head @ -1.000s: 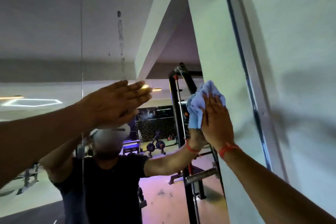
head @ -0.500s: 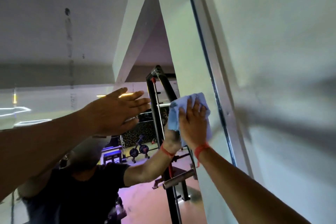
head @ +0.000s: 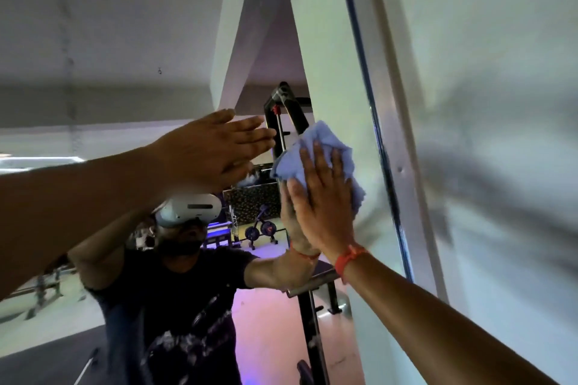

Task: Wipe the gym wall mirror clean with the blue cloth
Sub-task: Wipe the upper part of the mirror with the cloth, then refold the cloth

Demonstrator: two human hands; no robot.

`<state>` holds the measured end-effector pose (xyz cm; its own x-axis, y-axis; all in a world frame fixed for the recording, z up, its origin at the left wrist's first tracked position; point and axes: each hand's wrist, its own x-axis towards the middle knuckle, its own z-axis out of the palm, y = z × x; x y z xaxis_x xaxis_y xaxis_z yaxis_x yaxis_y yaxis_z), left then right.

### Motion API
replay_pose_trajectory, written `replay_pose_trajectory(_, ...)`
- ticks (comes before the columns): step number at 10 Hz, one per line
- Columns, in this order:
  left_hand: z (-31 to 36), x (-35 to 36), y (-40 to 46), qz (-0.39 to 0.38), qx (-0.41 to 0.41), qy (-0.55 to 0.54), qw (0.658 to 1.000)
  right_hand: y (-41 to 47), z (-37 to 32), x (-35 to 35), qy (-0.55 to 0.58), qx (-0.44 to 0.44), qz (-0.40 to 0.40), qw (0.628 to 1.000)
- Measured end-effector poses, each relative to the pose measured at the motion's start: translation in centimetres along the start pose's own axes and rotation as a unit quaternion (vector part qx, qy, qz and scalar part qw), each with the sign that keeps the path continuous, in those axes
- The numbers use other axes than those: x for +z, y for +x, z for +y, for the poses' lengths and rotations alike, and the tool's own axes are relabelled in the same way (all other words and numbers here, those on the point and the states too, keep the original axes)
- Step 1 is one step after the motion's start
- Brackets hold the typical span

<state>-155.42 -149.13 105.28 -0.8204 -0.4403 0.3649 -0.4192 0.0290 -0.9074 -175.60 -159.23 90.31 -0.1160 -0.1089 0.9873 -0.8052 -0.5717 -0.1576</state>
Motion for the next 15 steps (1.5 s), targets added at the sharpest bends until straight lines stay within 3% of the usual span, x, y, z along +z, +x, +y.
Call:
replay_pose_trajectory(1,0.7,0.0,0.0,0.006,-0.019,-0.008,1.0,-6.0,4.7,-2.3,-0.039,-0.305,-0.104,0.946)
replay_pose_trajectory(2,1.9,0.5,-0.1,-0.008,-0.034,0.005,0.999,-6.3,10.7,-3.1,-0.013,-0.174,-0.045,0.984)
replay_pose_trajectory(3,3.3,0.6,-0.2,-0.014,-0.061,-0.009,0.998,-6.2,7.4,-2.0,0.075,0.082,0.058,0.992)
replay_pose_trajectory(4,5.7,0.4,-0.8,-0.014,-0.089,-0.065,0.994,-9.8,3.4,-2.0,0.122,0.008,-0.009,0.992)
replay_pose_trajectory(5,9.6,0.9,-2.7,0.003,-0.095,-0.13,0.987,-13.0,4.4,-4.1,0.126,-0.076,-0.093,0.985)
replay_pose_trajectory(6,15.0,1.5,-5.5,0.071,-0.154,-0.314,0.934,-15.0,2.9,-6.3,0.285,0.175,-0.051,0.941)
replay_pose_trajectory(7,22.0,1.8,-7.3,0.177,-0.218,-0.45,0.848,-16.5,-0.2,-7.2,0.467,0.378,-0.043,0.798)
replay_pose_trajectory(8,29.2,0.3,-7.9,0.197,-0.361,-0.558,0.721,-18.1,-1.9,-8.8,0.604,0.452,-0.097,0.65)
replay_pose_trajectory(9,34.2,-1.9,-8.2,0.103,-0.465,-0.716,0.511,-20.0,-2.4,-10.7,0.57,0.514,-0.174,0.617)
replay_pose_trajectory(10,37.8,-3.0,-9.3,0.115,-0.516,-0.753,0.392,-22.8,-2.9,-14.5,0.565,0.56,-0.365,0.484)
replay_pose_trajectory(11,41.3,-4.2,-11.2,0.117,-0.567,-0.752,0.317,-26.2,-3.2,-16.2,0.52,0.638,-0.285,0.491)
replay_pose_trajectory(12,44.5,-4.6,-12.4,0.06,-0.568,-0.77,0.286,-30.9,-3.2,-19.0,0.522,0.68,-0.156,0.49)
replay_pose_trajectory(13,47.1,-4.5,-13.5,0.002,-0.542,-0.824,0.167,-32.6,-4.0,-21.8,0.452,0.717,-0.168,0.504)
replay_pose_trajectory(14,49.2,-4.7,-14.7,-0.051,-0.524,-0.847,0.071,-33.3,-3.4,-23.7,0.435,0.738,-0.145,0.495)
replay_pose_trajectory(15,50.5,-5.8,-15.1,-0.08,-0.543,-0.814,0.19,-33.4,-2.9,-25.5,0.483,0.766,-0.186,0.381)
